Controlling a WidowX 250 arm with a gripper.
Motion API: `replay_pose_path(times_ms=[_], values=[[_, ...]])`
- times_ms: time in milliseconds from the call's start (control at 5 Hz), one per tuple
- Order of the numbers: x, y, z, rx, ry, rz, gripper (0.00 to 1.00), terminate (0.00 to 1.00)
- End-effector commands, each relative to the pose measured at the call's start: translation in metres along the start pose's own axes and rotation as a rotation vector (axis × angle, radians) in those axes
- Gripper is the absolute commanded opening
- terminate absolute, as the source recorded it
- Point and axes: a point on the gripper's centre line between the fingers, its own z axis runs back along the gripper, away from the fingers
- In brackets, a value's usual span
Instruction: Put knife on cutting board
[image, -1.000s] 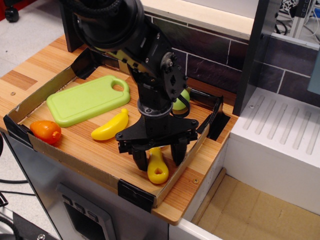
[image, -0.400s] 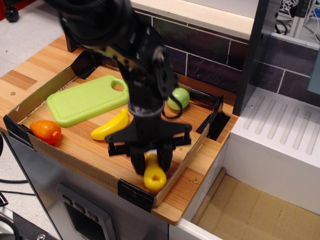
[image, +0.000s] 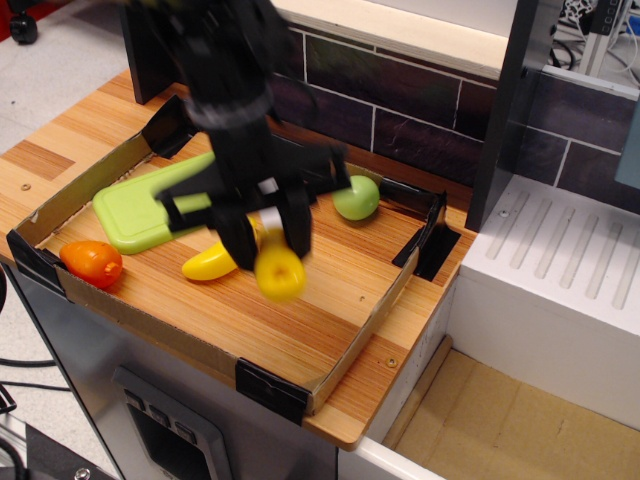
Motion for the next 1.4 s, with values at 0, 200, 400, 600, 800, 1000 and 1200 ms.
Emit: replay_pose_path(times_ms=[0,200,400,600,800,1000,1200], values=[[0.077,0.03,0.03,0.004,-0.051,0.293,0.0,0.0],[0.096,0.039,0.027,-0.021,-0.053,0.452,0.0,0.0],[0.106,0.044,0.026,-0.073,-0.076,0.701,0.0,0.0],[0.114,0.046,0.023,-0.106,-0.084,0.935,0.0,0.0],[0.119,0.043,0.015,-0.14,-0.09,1.162,0.0,0.0],[0.123,0.04,0.002,-0.147,-0.067,1.425,0.0,0.0],[0.134,0.035,-0.011,-0.147,-0.084,1.551,0.0,0.0]])
